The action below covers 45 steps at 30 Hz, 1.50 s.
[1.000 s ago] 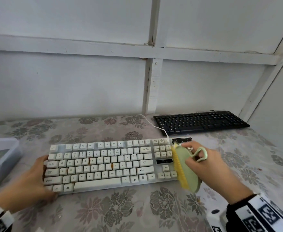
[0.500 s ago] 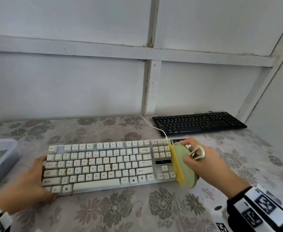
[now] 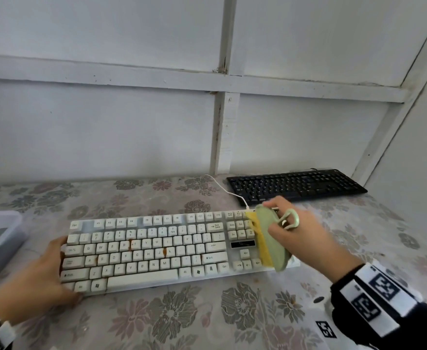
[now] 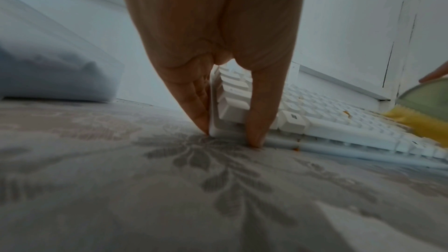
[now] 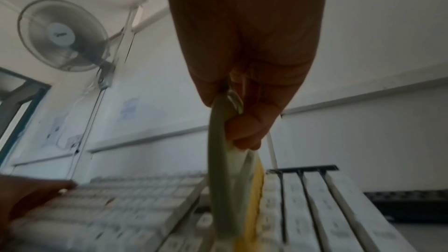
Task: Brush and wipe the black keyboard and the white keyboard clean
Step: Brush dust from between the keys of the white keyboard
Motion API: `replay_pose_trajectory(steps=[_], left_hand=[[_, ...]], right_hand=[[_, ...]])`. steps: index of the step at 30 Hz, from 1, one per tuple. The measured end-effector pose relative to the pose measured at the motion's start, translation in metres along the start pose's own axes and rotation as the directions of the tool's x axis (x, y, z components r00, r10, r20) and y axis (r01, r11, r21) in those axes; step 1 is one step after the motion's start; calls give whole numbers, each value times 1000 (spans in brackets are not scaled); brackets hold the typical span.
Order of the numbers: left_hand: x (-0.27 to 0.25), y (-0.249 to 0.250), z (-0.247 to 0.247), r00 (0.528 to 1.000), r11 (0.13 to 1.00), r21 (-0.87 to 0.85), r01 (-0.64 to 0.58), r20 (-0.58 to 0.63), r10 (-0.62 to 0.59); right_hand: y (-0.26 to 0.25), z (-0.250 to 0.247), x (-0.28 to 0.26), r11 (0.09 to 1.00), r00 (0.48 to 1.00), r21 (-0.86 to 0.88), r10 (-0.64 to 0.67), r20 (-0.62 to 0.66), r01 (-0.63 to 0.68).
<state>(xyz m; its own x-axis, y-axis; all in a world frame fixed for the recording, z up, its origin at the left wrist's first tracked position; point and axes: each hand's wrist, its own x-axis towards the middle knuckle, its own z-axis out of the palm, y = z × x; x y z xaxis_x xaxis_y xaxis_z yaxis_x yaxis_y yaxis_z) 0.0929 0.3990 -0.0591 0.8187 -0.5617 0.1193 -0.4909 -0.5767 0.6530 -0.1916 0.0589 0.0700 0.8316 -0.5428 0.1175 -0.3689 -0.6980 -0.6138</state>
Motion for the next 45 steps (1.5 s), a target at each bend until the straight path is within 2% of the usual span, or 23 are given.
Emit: replay_pose_trajectory(steps=[2,4,7,9,11,13,15,18,19,23,27,28,30,33,35,37,40,45], left_hand=[[-1,0,0,1000,999,-47,11,-25,-13],[4,-8,2,998,996,-70,63,0,-63],[19,-39,6,982,990,-82,115,161,-100],[36,-81,14,969,988,-118,99,236,-69],[42,-97,17,965,980,-184,74,262,-23],[38,-90,17,966,975,-205,80,258,-24],[22,-47,12,975,983,-171,67,218,-28],[2,2,4,999,997,-70,42,10,-42],[-3,12,2,999,999,-43,26,-21,-27],[-7,21,-2,1000,1000,-26,-1,-12,1],[-10,27,-1,996,996,-17,90,7,-89],[-11,31,-2,997,997,-6,77,23,-77],[-8,27,-2,998,998,-3,58,21,-58],[-5,21,-2,994,998,9,67,88,-68],[-3,14,-2,994,998,14,60,94,-61],[2,5,-4,990,997,-57,42,136,-34],[13,-24,-2,962,989,-137,59,271,-20],[21,-35,4,976,989,-145,30,218,3]], right_hand=[[8,4,-9,1000,998,10,28,62,-28],[13,2,-18,998,992,20,56,112,-58],[11,-13,-25,994,985,41,93,143,-100],[6,-24,-22,991,993,92,90,83,-97],[0,-31,-15,989,998,139,60,-31,-56],[-5,-30,-5,987,991,159,38,-128,-18],[-8,-22,4,984,986,179,27,-164,3],[-9,-8,10,983,990,186,17,-142,10],[-8,-4,9,983,993,181,21,-119,1],[1,10,-6,986,999,164,32,-35,-25],[4,13,-18,985,997,153,70,42,-76],[2,11,-19,984,996,160,73,55,-81],[-5,3,-16,983,997,167,71,24,-74],[-12,-6,-3,986,990,164,31,-138,-8],[-13,-5,6,985,982,169,12,-189,20],[-11,0,9,988,989,155,3,-146,20],[-3,11,-2,993,1000,118,-11,-26,14],[4,13,-19,988,998,150,42,39,-47]])
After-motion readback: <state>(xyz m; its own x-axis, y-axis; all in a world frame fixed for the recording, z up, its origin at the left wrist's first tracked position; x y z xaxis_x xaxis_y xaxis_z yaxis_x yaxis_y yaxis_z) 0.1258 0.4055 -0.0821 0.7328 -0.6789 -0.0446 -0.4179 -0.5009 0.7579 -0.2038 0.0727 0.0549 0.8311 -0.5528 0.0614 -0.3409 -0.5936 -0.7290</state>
